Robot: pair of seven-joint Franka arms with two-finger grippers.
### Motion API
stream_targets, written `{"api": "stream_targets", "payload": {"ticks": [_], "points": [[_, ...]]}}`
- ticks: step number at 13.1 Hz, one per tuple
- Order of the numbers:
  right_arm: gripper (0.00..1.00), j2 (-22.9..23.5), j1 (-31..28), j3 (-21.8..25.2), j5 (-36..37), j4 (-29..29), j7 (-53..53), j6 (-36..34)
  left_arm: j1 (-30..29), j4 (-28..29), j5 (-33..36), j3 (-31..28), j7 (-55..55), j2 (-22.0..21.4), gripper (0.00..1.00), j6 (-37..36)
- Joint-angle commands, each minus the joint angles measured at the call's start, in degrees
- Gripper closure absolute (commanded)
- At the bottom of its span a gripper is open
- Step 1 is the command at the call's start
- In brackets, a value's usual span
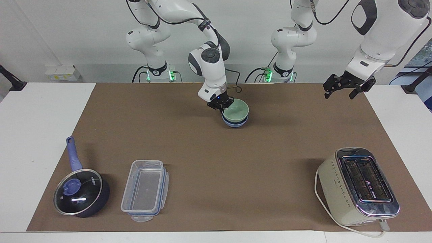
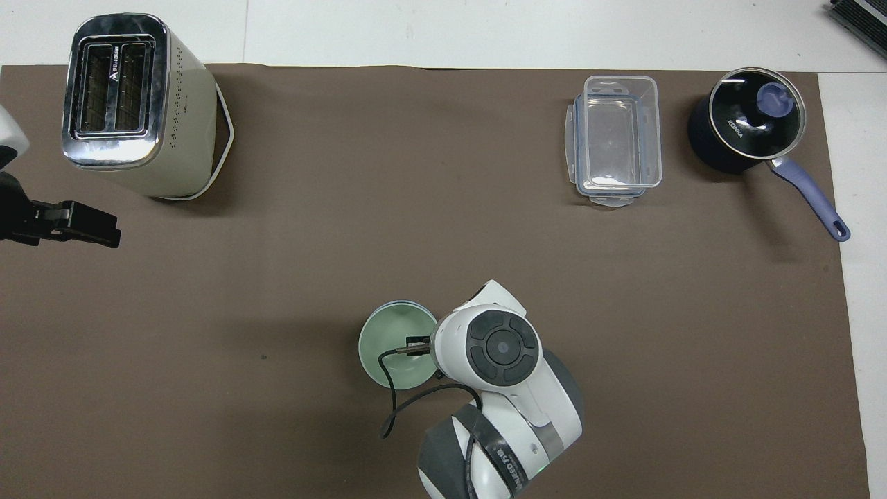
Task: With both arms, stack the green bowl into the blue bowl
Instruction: 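Lower the green bowl into the blue bowl with the right gripper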
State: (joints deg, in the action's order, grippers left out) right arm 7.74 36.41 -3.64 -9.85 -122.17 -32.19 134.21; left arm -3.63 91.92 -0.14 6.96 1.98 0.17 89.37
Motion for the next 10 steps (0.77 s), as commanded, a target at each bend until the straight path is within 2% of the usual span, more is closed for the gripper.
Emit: {"api": "stream_targets", "payload": {"ticks": [1,2,3,6,8,9,10], "points": [[0.96,-0.5,0.2,0.2,0.7,-0.9,-1.0,1.3,-0.7,-0.7,0.7,0.4,0.7,0.2,0.00,-1.0],[0.85,-0.5,0.2,0.2,0.7,-0.8,-1.1,1.3,-0.7,-0.7,0.7,0.4,0.7,0.2,0.00,-1.0],[0.64,-0.5,0.2,0.2,0.7,-0.7,-1.5,1.3,-0.7,-0.7,0.7,0.4,0.7,0.2,0.00,-1.0],[0.51,-0.8,-0.2,0.2,0.6,0.4,-1.7,0.7,-0.7,-0.7,0.7,0.4,0.7,0.2,0.00,-1.0],[0.34,-2.8,-0.9,0.6,0.5,0.9,-1.7,-0.9,-0.7,-0.7,0.7,0.4,0.7,0.2,0.00,-1.1],[0.19,-4.4,-2.1,0.8,0.5,1.0,-1.6,-2.4,-0.7,-0.7,0.7,0.4,0.7,0.2,0.00,-1.0],[0.11,-6.3,-4.1,0.7,0.6,1.0,-0.8,-3.9,-0.7,-0.7,0.7,0.4,0.7,0.2,0.00,-1.0]]}}
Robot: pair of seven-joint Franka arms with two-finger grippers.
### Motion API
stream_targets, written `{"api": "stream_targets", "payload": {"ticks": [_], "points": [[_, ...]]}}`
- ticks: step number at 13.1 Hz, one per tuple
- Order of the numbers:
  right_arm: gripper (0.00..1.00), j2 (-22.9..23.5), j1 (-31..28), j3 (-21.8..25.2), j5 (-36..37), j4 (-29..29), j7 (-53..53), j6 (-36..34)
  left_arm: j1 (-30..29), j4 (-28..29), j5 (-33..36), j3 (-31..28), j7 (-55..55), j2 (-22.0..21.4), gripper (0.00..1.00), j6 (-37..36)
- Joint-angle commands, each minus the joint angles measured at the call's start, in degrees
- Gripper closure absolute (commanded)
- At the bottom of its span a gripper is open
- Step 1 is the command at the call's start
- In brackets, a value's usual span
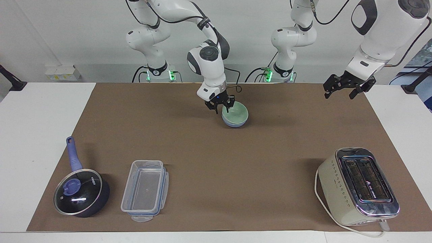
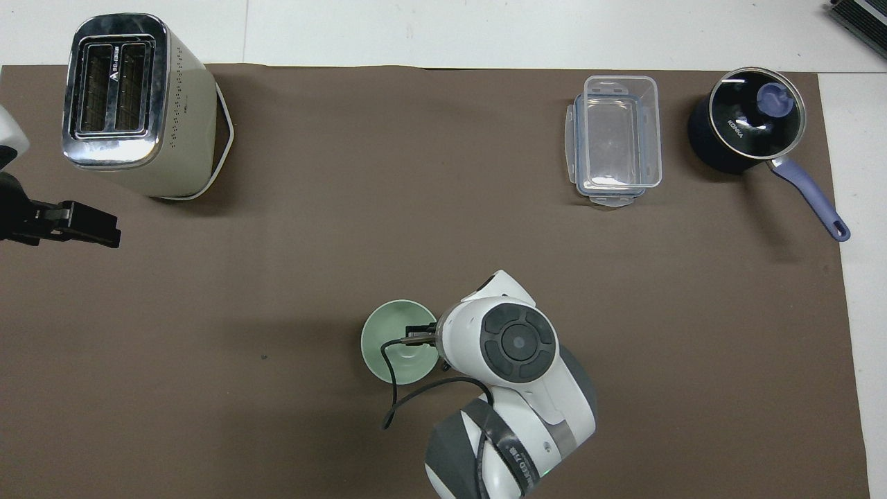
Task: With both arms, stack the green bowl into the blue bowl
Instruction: 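Open the right gripper and withdraw it from the stacked bowls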
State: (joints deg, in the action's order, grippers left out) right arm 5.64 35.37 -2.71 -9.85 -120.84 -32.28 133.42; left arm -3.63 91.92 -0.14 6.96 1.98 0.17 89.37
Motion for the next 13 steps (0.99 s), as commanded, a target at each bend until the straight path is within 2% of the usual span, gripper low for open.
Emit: {"api": "stream_targets", "payload": {"ticks": [1,6,8,11,13], "points": [[0.00,-5.9,-5.2,-0.2,0.7,-0.4,0.1,-4.4,-0.7,-0.7,0.7,0.4,0.7,0.2,0.00,-1.0],[0.00,-12.6,-14.6,0.1,1.9,0.9,7.5,-11.7,-0.7,-0.7,0.7,0.4,0.7,0.2,0.00,-1.0],[0.00,-13.0,-19.2,0.1,4.1,5.4,11.0,-17.3,-0.7,-0.7,0.7,0.4,0.7,0.2,0.00,-1.0],[0.00,-11.5,-26.5,0.0,7.0,15.4,14.7,-25.5,-0.7,-0.7,0.7,0.4,0.7,0.2,0.00,-1.1],[0.00,-11.4,-29.2,0.0,9.0,18.9,16.8,-27.4,-0.7,-0.7,0.7,0.4,0.7,0.2,0.00,-1.0]]}}
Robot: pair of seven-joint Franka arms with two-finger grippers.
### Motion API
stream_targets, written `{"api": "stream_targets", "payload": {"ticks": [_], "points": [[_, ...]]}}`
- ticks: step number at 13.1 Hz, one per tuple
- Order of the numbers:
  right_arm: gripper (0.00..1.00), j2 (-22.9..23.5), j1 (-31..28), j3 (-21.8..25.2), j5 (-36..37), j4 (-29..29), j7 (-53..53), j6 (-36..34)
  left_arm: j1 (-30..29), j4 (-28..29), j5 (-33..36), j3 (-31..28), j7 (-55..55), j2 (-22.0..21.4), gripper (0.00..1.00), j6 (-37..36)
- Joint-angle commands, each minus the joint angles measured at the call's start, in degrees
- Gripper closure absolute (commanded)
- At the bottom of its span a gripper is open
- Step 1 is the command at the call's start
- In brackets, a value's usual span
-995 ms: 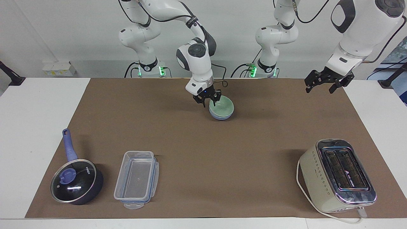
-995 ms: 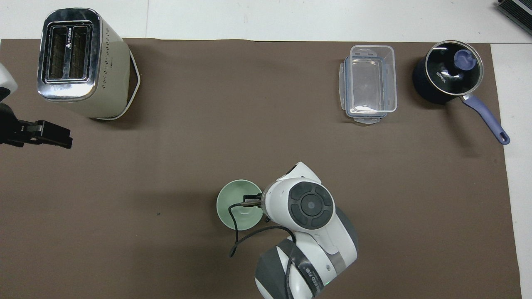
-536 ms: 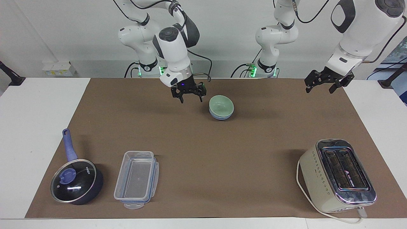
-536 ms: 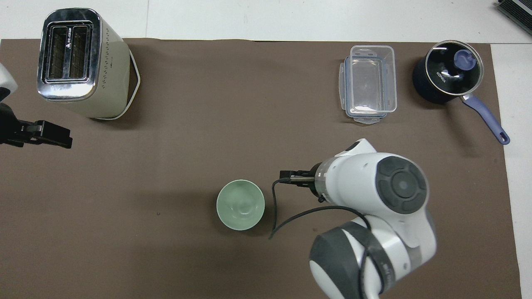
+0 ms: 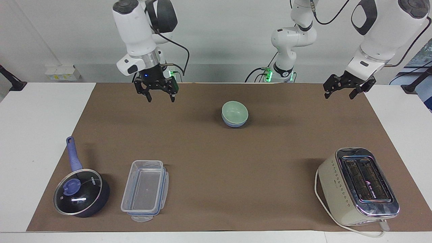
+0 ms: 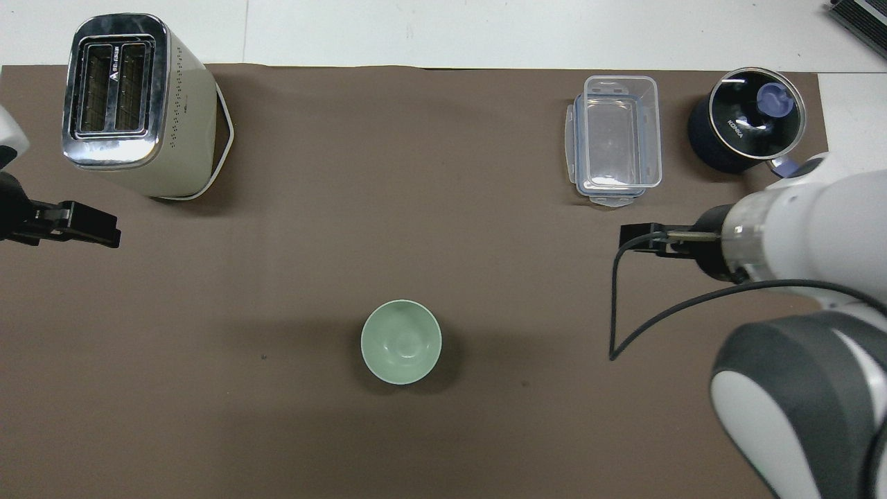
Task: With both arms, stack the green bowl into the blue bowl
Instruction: 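Open the right gripper and withdraw it from the stacked bowls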
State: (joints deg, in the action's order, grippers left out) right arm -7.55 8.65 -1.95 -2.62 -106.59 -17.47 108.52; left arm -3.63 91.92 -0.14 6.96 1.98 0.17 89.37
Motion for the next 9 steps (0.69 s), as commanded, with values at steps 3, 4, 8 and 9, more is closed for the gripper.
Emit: {"api": "stream_targets", "payload": {"ticks": [3,4,8,9], "points": [[0.00,1.9,-4.9,-0.6,3.7,9.2,2.4,-4.6,-0.7,-0.7,0.7,0.4,0.7,0.2,0.00,-1.0],[0.00,1.9,-5.7,-0.5,3.7,10.9,2.8,-6.0,-0.7,-0.7,0.7,0.4,0.7,0.2,0.00,-1.0],[0.00,7.6,-7.9,-0.5,4.2,22.1,3.6,-15.8,-0.7,-0.7,0.7,0.4,0.7,0.2,0.00,-1.0],[0.00,9.6,-8.1,-0.5,4.2,25.7,3.6,-17.8,-0.7,-0.7,0.7,0.4,0.7,0.2,0.00,-1.0]]}}
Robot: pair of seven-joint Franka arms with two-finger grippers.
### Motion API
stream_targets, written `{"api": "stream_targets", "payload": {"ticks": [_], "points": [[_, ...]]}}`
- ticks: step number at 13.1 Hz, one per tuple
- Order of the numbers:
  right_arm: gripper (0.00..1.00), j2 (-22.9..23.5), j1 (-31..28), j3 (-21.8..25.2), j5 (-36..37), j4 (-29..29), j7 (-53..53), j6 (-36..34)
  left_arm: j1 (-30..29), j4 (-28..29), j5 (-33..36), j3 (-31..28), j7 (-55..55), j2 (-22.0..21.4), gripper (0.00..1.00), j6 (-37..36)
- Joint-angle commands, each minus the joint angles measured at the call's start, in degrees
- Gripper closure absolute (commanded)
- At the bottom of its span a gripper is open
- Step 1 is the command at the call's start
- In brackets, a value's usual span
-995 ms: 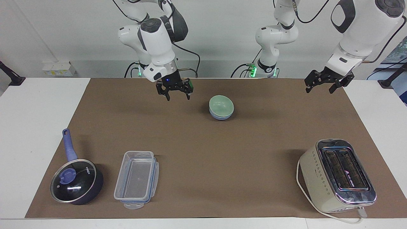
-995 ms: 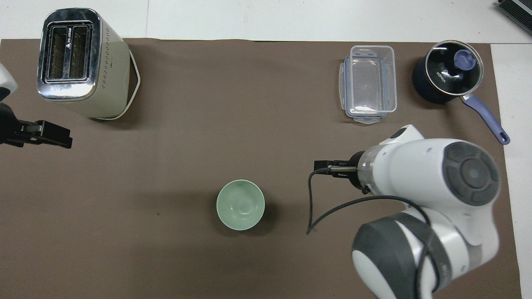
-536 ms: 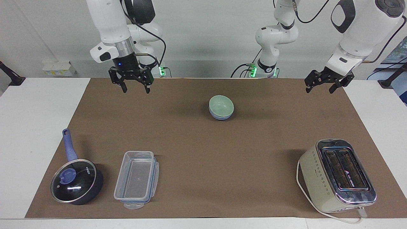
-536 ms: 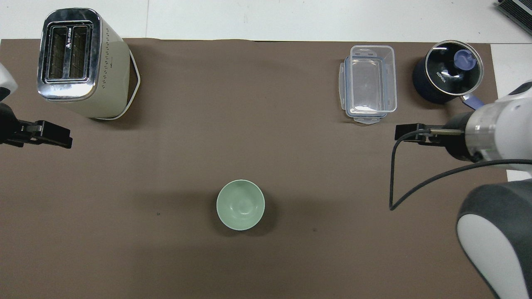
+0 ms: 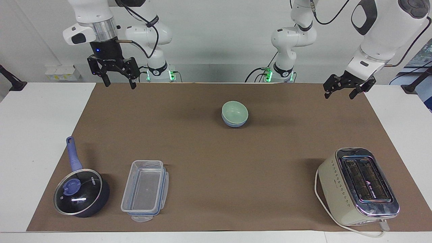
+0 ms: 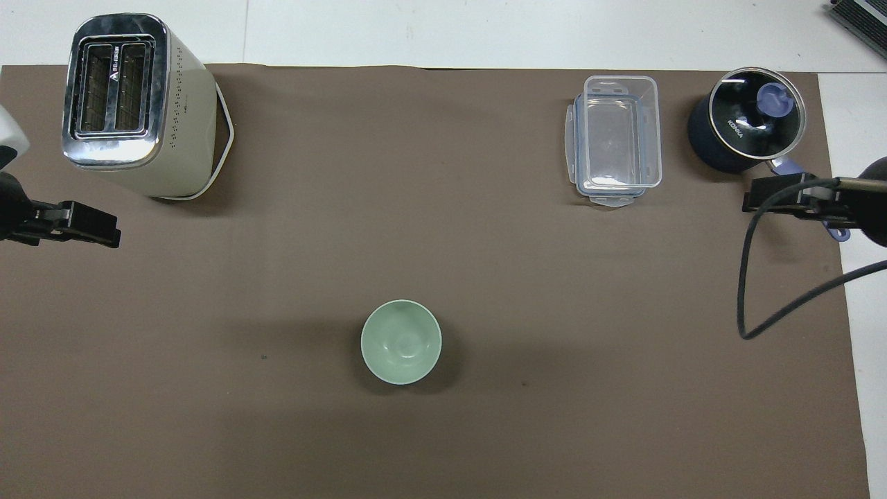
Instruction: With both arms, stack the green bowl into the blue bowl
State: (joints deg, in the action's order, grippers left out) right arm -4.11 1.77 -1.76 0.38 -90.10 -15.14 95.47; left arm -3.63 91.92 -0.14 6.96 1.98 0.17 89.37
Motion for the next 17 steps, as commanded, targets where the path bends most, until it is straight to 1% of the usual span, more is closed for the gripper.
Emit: {"api": "stream_targets", "payload": {"ticks": [1,2,4,5,6,8,9,12,17], "points": [[0.00,7.3,-1.4,-0.6,1.2,11.2,1.3,-6.3,-0.7,-0.7,0.7,0.4,0.7,0.2,0.00,-1.1],[0.00,7.7,-1.6,-0.6,1.2,12.4,1.3,-6.9,-0.7,-0.7,0.7,0.4,0.7,0.2,0.00,-1.0],[0.00,8.5,-1.6,-0.2,1.4,12.7,5.1,-8.2,-0.7,-0.7,0.7,0.4,0.7,0.2,0.00,-1.0],[0.00,8.9,-1.6,0.2,1.6,13.3,6.2,-10.2,-0.7,-0.7,0.7,0.4,0.7,0.2,0.00,-1.1],[0.00,8.9,-1.5,0.2,1.6,14.3,6.2,-11.6,-0.7,-0.7,0.7,0.4,0.7,0.2,0.00,-1.0],[0.00,8.4,-1.4,0.1,1.5,14.1,6.3,-12.2,-0.7,-0.7,0.7,0.4,0.7,0.2,0.00,-1.0],[0.00,7.6,-1.2,0.2,1.3,13.3,6.3,-12.3,-0.7,-0.7,0.7,0.4,0.7,0.2,0.00,-1.0],[0.00,4.3,-1.2,0.2,0.9,7.8,6.4,-12.2,-0.7,-0.7,0.7,0.4,0.7,0.2,0.00,-1.0],[0.00,3.9,-1.9,0.3,0.3,7.0,6.2,-12.0,-0.7,-0.7,0.7,0.4,0.7,0.2,0.00,-1.0]]}}
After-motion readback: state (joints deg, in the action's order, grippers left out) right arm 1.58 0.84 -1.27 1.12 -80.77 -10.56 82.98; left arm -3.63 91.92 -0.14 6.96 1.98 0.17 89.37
